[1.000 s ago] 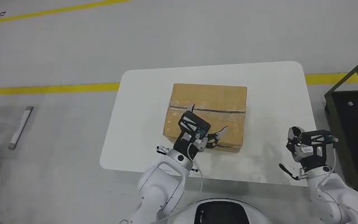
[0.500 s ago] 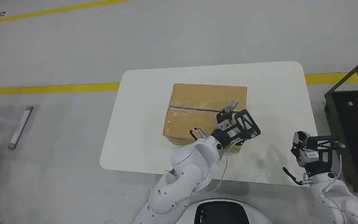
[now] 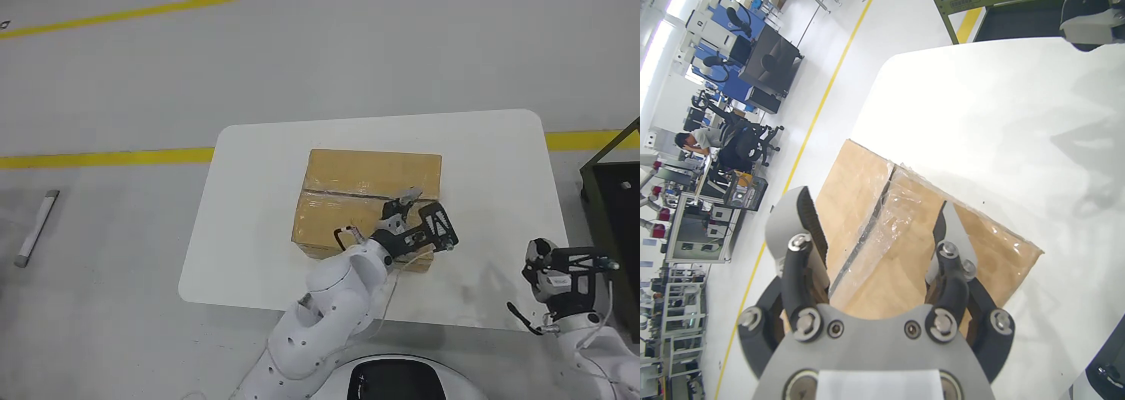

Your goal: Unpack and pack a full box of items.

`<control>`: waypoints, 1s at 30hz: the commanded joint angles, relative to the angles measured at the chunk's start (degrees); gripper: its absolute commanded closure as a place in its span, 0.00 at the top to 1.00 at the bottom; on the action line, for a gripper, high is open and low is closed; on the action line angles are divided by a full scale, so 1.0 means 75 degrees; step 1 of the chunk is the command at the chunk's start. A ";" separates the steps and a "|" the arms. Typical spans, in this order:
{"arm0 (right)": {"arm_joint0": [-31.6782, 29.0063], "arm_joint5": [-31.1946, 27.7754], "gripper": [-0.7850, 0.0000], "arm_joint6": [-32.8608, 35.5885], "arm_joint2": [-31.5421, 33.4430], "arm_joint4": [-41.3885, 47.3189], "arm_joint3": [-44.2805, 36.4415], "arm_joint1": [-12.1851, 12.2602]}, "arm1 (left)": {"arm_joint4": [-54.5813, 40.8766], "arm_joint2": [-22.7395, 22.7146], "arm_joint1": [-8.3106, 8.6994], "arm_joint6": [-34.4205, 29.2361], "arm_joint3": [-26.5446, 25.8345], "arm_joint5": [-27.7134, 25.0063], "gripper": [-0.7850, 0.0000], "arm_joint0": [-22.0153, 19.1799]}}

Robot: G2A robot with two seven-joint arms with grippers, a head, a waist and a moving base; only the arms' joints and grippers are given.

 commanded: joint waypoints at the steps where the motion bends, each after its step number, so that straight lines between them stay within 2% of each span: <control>1: 0.0025 -0.0006 0.00 0.0006 -0.0043 -0.0036 -0.0010 -0.0005 | -0.0046 -0.0003 -0.0027 0.0006 0.0118 0.0121 0.39 -0.0034; 5: 0.0054 0.0006 0.00 0.0001 -0.0119 -0.0088 -0.0010 -0.0018 | -0.0085 0.0058 -0.0060 -0.0021 0.0228 -0.0082 0.44 -0.0128; 9: 0.0054 0.0013 0.00 -0.0008 -0.0129 -0.0104 -0.0005 -0.0028 | -0.0301 0.0039 -0.0082 -0.0072 0.0155 -0.0278 0.42 -0.0120; 12: 0.0042 0.0031 0.00 -0.0007 -0.0134 -0.0112 -0.0020 -0.0036 | -0.0394 0.0044 -0.0106 -0.0177 0.0088 -0.0318 0.49 -0.0137; 19: 0.0000 0.0072 0.00 -0.0001 -0.0133 -0.0140 -0.0088 -0.0053 | -0.0542 0.0069 -0.0162 -0.0223 0.0331 -0.0395 0.50 -0.0245; 20: -0.0005 0.0072 0.00 0.0001 -0.0130 -0.0141 -0.0094 -0.0055 | -0.0583 0.0070 -0.0172 -0.0235 0.0383 -0.0402 0.54 -0.0264; 22: -0.0013 0.0085 0.00 -0.0014 -0.0119 -0.0138 -0.0099 -0.0059 | -0.0609 0.0071 -0.0187 -0.0244 0.0442 -0.0396 0.54 -0.0309; 25: -0.0041 0.0102 0.00 -0.0033 -0.0090 -0.0125 -0.0103 -0.0067 | -0.0651 0.0083 -0.0212 -0.0256 0.0526 -0.0401 0.65 -0.0364; 30: -0.0063 0.0118 0.00 -0.0038 -0.0056 -0.0099 -0.0114 -0.0079 | -0.0605 0.0111 -0.0235 -0.0278 0.0678 -0.0450 0.62 -0.0405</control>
